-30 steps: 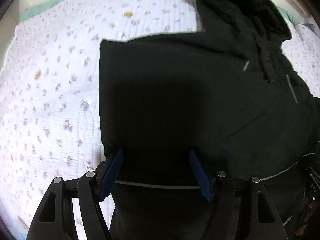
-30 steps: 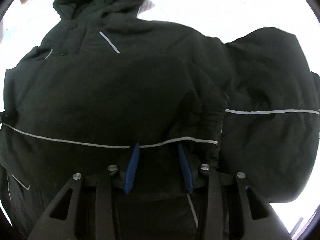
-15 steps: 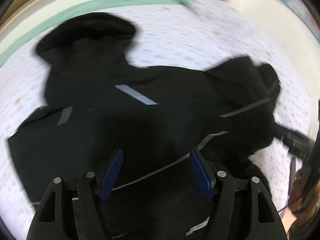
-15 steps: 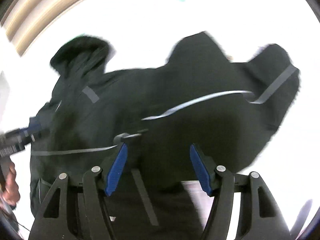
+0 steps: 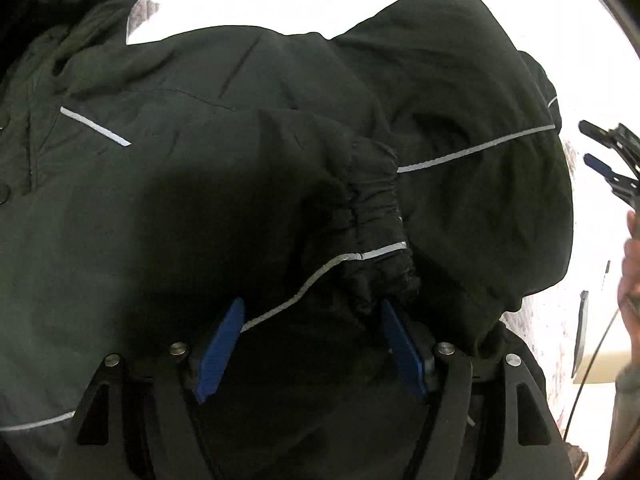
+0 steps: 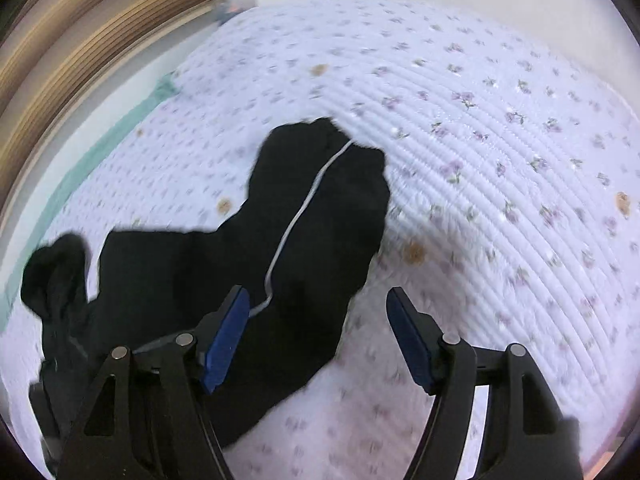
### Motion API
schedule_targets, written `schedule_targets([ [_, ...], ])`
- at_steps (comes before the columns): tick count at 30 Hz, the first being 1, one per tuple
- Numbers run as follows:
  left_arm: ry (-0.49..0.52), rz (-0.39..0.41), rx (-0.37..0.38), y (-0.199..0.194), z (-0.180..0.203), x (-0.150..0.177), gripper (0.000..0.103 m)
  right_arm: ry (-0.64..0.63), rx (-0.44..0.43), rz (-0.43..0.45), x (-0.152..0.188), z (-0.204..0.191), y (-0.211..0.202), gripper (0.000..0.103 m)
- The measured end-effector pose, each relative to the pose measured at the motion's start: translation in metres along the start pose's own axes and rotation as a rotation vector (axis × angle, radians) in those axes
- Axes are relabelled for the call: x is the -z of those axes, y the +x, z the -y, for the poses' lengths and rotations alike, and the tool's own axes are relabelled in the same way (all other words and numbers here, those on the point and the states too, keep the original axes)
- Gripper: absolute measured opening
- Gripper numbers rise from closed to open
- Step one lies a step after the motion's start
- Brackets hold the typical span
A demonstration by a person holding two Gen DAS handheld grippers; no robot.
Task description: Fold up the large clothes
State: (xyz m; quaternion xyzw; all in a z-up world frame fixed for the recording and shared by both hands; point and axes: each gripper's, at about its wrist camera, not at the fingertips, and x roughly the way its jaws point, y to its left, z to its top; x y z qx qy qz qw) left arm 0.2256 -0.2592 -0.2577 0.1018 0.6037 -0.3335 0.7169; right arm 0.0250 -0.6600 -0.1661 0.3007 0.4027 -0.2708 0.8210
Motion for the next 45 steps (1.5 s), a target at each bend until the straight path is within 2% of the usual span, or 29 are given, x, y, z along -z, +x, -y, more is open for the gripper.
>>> schedule_targets([
  [3,0.025,0.005,-0.023,0.004,-0.004,0.002,0.074,0.033,-0.005,-0.017,-0.017,0.008,0.028,0.074],
  [7,0.055,0.004,-0.04,0.011,0.014,0.004,0.079,0.084,-0.042,-0.057,-0.034,0.019,0.062,0.074],
  [12,0.138,0.01,-0.111,0.021,0.044,0.011,0.082,0.168,-0.157,-0.114,-0.044,0.029,0.104,0.078],
  [13,0.151,0.012,-0.125,0.021,0.047,0.012,0.082,0.165,-0.161,-0.109,-0.045,0.027,0.105,0.068],
  [14,0.16,0.017,-0.138,0.022,0.051,0.014,0.082,0.156,-0.174,-0.096,-0.045,0.023,0.102,0.054],
  [15,0.159,0.02,-0.139,0.021,0.052,0.014,0.082,0.141,-0.197,-0.092,-0.045,0.02,0.098,0.028],
  [16,0.154,0.023,-0.136,0.023,0.057,0.014,0.082,0.128,-0.192,-0.081,-0.044,0.017,0.091,0.019],
  [18,0.121,0.036,-0.109,0.017,0.06,0.014,0.082,0.091,-0.158,-0.041,-0.041,0.012,0.07,0.015],
  [20,0.088,0.07,-0.053,-0.001,0.057,0.015,0.081,0.053,-0.117,0.013,-0.038,0.011,0.04,0.014],
  [25,0.077,0.145,-0.021,-0.032,0.065,0.011,0.081,-0.001,0.039,0.122,-0.033,0.024,-0.018,0.012],
  [28,0.015,0.087,0.0,-0.018,0.053,0.007,0.081,0.028,0.128,0.131,-0.031,0.047,-0.023,0.012],
  [30,-0.047,-0.009,-0.004,0.012,0.038,0.007,0.081,0.082,0.128,0.103,-0.03,0.063,-0.015,0.011],
  [35,-0.003,-0.007,-0.031,0.009,0.052,0.008,0.081,0.1,0.165,0.057,-0.022,0.069,0.009,0.011],
  [40,-0.051,0.052,0.025,-0.031,0.044,0.015,0.08,-0.006,0.08,0.094,-0.019,0.029,-0.017,0.011],
  [45,-0.088,0.15,-0.045,-0.089,0.006,0.049,0.08,-0.173,-0.051,0.128,-0.005,-0.046,-0.052,0.011],
])
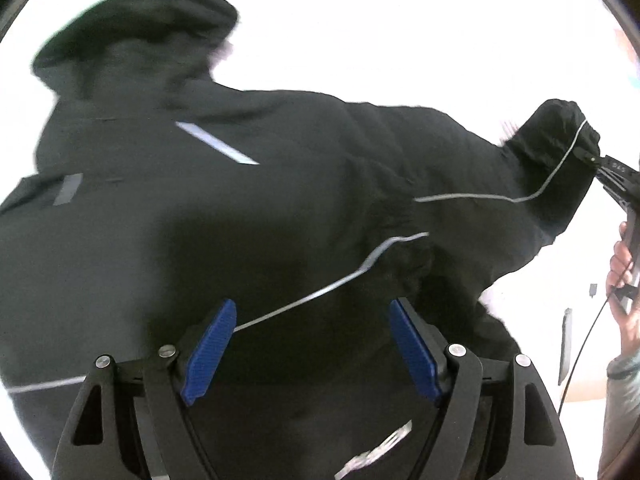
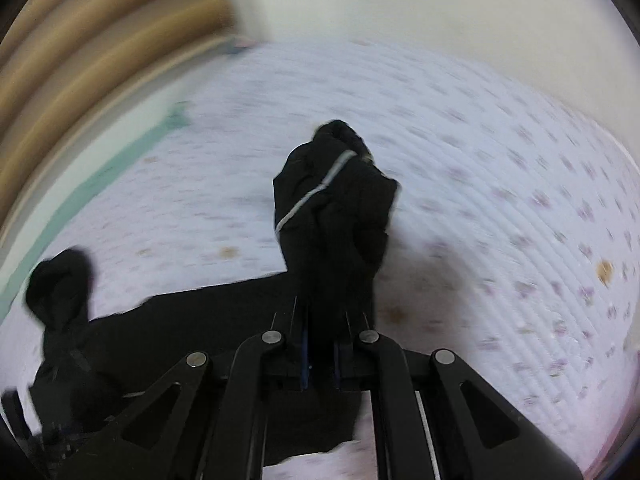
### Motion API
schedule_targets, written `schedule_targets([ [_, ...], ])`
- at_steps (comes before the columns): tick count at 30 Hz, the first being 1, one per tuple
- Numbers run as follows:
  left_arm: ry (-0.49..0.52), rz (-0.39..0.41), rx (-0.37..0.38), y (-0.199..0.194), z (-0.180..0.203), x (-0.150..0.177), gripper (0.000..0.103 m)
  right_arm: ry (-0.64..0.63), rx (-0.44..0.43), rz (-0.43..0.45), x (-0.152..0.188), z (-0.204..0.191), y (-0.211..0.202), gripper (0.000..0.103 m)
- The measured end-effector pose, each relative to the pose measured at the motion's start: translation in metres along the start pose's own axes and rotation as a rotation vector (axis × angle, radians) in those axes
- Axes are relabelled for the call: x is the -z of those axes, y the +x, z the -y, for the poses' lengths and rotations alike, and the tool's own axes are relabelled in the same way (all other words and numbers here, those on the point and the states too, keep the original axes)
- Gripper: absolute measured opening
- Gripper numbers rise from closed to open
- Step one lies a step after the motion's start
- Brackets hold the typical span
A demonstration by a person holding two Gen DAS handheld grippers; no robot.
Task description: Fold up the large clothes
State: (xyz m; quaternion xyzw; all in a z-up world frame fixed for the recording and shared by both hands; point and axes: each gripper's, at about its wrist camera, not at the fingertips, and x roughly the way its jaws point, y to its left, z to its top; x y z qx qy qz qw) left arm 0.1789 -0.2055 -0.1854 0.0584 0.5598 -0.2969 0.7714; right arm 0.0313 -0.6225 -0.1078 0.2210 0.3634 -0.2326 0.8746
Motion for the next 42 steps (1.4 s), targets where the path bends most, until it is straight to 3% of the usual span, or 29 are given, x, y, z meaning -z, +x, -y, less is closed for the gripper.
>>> schedule_targets([
  [9,-0.202,0.104,-0.116,-0.102,-0.113,0.056,0.08,-0.349,-0.223,-0.008,0.054,-0.191,-0.038,0.01],
  [15,-0.326,0.146,-0.138,-0.125,-0.161,0.092,0.08,-0.549,-0.35,-0.07,0.12,-0.313,-0.047,0.01],
  [22,-0.399,0.176,-0.16,-0.142,-0.19,0.12,0.08,-0.693,-0.506,-0.208,0.199,-0.411,-0.036,0.01],
  [25,-0.43,0.182,-0.161,-0.144,-0.202,0.128,0.08,-0.759,-0.527,-0.283,0.237,-0.446,-0.015,0.01],
  [31,-0.475,0.181,-0.165,-0.144,-0.224,0.141,0.08,-0.743,-0.53,-0.482,0.287,-0.466,0.044,0.012],
  [36,-0.523,0.178,-0.067,-0.138,-0.24,0.14,0.08,-0.636,-0.595,-0.598,0.284,-0.456,0.068,0.013],
  [38,-0.531,0.181,-0.013,-0.136,-0.242,0.136,0.08,-0.633,-0.63,-0.624,0.277,-0.45,0.06,0.02],
  [42,-0.54,0.18,0.127,-0.123,-0.241,0.122,0.08,-0.658,-0.685,-0.589,0.265,-0.429,0.027,0.054],
])
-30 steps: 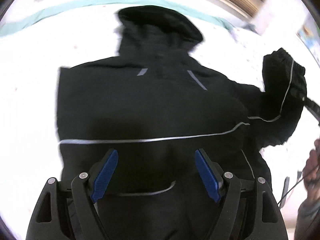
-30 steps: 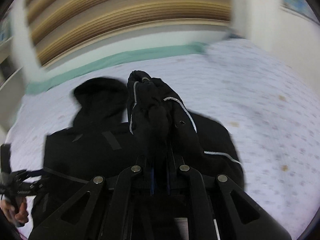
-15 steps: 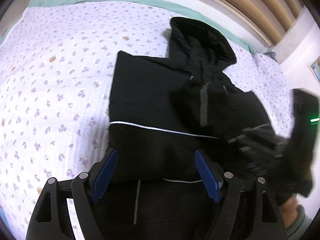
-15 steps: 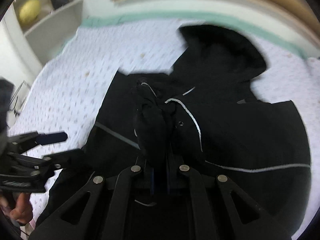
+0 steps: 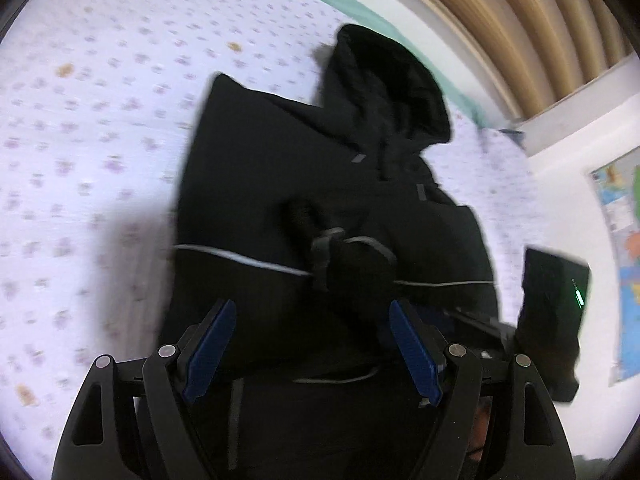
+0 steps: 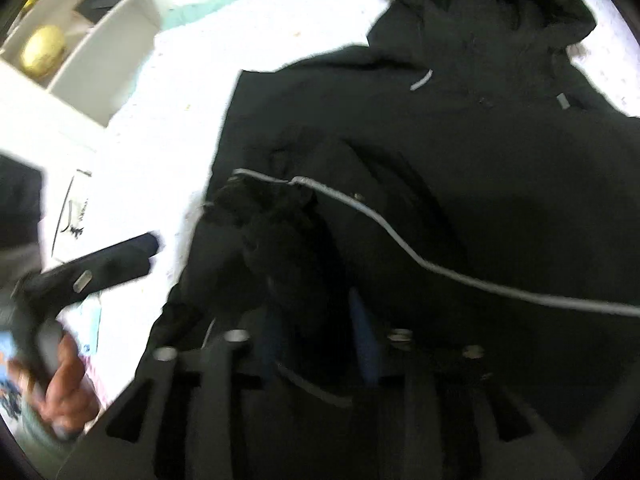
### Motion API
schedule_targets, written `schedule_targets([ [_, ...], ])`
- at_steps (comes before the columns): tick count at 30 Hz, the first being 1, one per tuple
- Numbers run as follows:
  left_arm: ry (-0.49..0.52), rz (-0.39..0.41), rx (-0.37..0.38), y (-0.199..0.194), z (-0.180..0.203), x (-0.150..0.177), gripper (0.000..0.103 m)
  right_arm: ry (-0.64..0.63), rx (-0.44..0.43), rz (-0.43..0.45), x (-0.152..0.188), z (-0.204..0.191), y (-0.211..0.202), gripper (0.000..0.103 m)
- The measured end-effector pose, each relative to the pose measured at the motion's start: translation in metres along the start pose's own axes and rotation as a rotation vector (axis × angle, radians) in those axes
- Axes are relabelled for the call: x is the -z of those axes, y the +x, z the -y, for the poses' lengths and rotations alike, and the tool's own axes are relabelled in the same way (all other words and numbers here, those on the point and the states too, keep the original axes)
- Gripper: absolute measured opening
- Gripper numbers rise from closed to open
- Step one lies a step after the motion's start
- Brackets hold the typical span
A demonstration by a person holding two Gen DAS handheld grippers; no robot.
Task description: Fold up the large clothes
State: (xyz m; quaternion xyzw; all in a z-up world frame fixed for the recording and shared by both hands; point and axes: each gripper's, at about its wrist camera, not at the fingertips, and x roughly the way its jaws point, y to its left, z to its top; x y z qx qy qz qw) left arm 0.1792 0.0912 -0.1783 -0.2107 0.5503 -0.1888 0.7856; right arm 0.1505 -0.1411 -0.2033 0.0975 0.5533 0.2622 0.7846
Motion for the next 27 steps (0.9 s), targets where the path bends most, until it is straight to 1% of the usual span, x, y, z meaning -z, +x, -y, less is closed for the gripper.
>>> schedule_targets([
  [1,-0.009,-0.007,0.008,0.006,0.001,-0.002,0.08,-0.017,0.011,0.02,0.007,-0.001,-0.012,0.062],
  [2,-0.017,-0.017,0.014,0.013,0.003,-0.006,0.08,-0.031,0.033,0.041,0.014,-0.002,-0.022,0.064],
  [4,-0.027,-0.032,0.016,0.028,0.004,-0.012,0.08,-0.038,0.078,0.062,0.026,0.002,-0.038,0.064],
  [7,-0.027,-0.054,0.009,0.052,0.007,-0.02,0.08,0.019,0.144,0.084,0.048,0.022,-0.061,0.064],
  [8,-0.023,-0.058,0.014,0.057,0.008,-0.022,0.08,0.03,0.16,0.091,0.051,0.026,-0.065,0.064],
  [9,-0.013,-0.054,0.006,0.061,0.012,-0.023,0.08,0.047,0.195,0.102,0.056,0.034,-0.073,0.064],
  [10,0.001,-0.041,-0.012,0.065,0.015,-0.023,0.066,0.068,0.23,0.11,0.061,0.043,-0.08,0.064],
  [11,0.012,-0.037,-0.024,0.067,0.017,-0.023,0.047,0.084,0.247,0.115,0.061,0.053,-0.091,0.064],
  [12,0.035,-0.045,-0.067,0.072,0.024,-0.024,0.025,0.115,0.271,0.125,0.062,0.065,-0.1,0.064],
  [13,0.046,-0.039,-0.084,0.071,0.026,-0.024,0.024,0.143,0.286,0.134,0.062,0.074,-0.103,0.064],
  [14,0.059,-0.011,-0.086,0.065,0.03,-0.023,0.023,0.172,0.304,0.144,0.061,0.085,-0.11,0.064],
  [15,0.077,0.027,-0.087,0.053,0.037,-0.023,0.022,0.19,0.32,0.15,0.063,0.091,-0.114,0.064],
  [16,0.086,0.049,-0.085,0.043,0.038,-0.022,0.022,0.207,0.345,0.156,0.064,0.099,-0.12,0.064],
  [17,0.093,0.091,-0.073,0.025,0.04,-0.024,0.022,0.22,0.369,0.162,0.065,0.104,-0.124,0.064],
  [19,0.081,0.136,-0.051,0.001,0.038,-0.027,0.022,0.244,0.414,0.172,0.063,0.114,-0.126,0.064],
  [21,0.06,0.169,-0.048,-0.018,0.026,-0.028,0.022,0.269,0.442,0.168,0.059,0.126,-0.123,0.064],
  [22,0.048,0.165,-0.051,-0.02,0.02,-0.029,0.022,0.274,0.448,0.163,0.057,0.129,-0.12,0.064],
  [25,-0.025,0.101,-0.086,-0.003,-0.012,-0.023,0.022,0.276,0.478,0.16,0.046,0.132,-0.103,0.064],
  [26,-0.049,0.059,-0.114,0.01,-0.022,-0.019,0.023,0.276,0.488,0.153,0.044,0.133,-0.097,0.064],
  [27,-0.057,0.015,-0.169,0.027,-0.03,-0.014,0.023,0.272,0.505,0.136,0.041,0.133,-0.085,0.064],
])
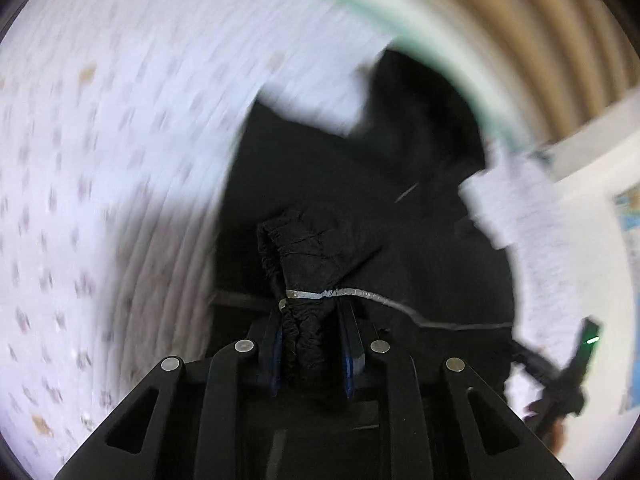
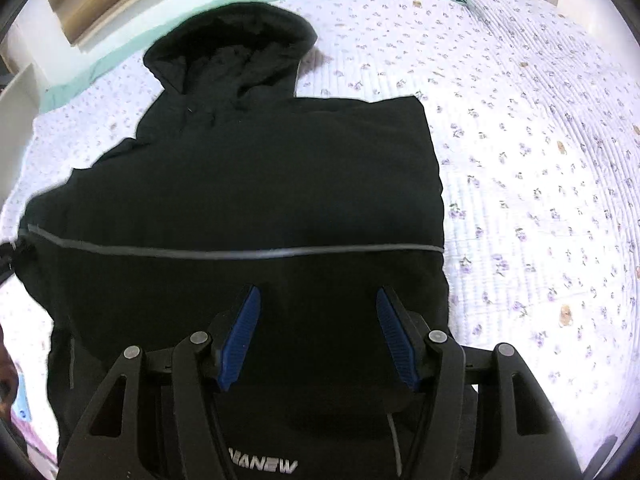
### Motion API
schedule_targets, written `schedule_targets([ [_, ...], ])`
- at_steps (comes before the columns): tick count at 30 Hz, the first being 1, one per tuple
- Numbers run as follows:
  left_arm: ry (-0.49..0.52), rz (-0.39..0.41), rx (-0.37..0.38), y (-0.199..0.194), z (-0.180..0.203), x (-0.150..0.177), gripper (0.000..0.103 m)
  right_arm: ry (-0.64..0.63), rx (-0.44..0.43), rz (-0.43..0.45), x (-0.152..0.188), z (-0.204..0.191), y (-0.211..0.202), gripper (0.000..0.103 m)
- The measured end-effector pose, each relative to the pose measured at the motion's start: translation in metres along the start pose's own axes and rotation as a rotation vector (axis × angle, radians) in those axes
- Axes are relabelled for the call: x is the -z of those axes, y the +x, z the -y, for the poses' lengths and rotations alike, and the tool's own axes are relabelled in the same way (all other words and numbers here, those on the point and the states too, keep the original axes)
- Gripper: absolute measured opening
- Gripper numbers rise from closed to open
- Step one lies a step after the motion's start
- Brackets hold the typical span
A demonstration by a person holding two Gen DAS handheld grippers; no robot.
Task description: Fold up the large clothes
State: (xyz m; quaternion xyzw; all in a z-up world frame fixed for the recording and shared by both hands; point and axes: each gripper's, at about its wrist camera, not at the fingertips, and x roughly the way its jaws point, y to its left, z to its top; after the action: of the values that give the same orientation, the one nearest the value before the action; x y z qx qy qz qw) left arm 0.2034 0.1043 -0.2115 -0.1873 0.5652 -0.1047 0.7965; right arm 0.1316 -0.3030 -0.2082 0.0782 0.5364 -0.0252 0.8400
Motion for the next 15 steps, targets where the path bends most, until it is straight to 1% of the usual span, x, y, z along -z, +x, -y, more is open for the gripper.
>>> schedule_targets([
  [1,-0.003,-0.032,-0.032,0.013,-0.004,0.004,0.026,-0.029,0.047,-0.029,0.0,-0.006,0.016,0.064],
  [2,-0.011,-0.051,-0.034,0.024,-0.008,0.008,0.025,-0.045,0.07,-0.049,0.0,-0.008,0.024,0.064],
  [3,-0.023,-0.047,-0.029,0.028,-0.011,0.009,0.026,-0.06,0.103,-0.087,-0.001,-0.011,0.039,0.064],
  [5,-0.039,-0.04,-0.02,0.024,-0.011,0.006,0.026,-0.046,0.113,-0.107,-0.006,-0.012,0.047,0.065],
  [8,-0.006,-0.031,-0.02,0.009,-0.005,0.004,0.03,-0.017,0.096,-0.135,-0.015,-0.008,0.048,0.065],
  [9,-0.004,-0.021,-0.019,0.001,-0.005,0.003,0.035,-0.026,0.089,-0.136,-0.016,-0.008,0.045,0.065],
  [10,-0.003,0.003,-0.026,-0.011,-0.005,0.002,0.038,-0.035,0.081,-0.132,-0.016,-0.008,0.04,0.064],
  [11,0.002,0.036,-0.045,-0.021,-0.002,-0.001,0.038,-0.037,0.073,-0.127,-0.017,-0.008,0.035,0.064],
  [12,0.014,0.074,-0.061,-0.035,0.001,-0.002,0.04,-0.036,0.045,-0.104,-0.019,-0.007,0.023,0.065],
  [13,0.023,0.104,-0.06,-0.047,0.001,-0.003,0.044,-0.033,0.007,-0.064,-0.021,-0.007,0.009,0.065],
  [15,0.05,0.14,-0.042,-0.062,0.009,-0.011,0.044,-0.045,-0.012,0.004,-0.029,-0.009,-0.01,0.065],
])
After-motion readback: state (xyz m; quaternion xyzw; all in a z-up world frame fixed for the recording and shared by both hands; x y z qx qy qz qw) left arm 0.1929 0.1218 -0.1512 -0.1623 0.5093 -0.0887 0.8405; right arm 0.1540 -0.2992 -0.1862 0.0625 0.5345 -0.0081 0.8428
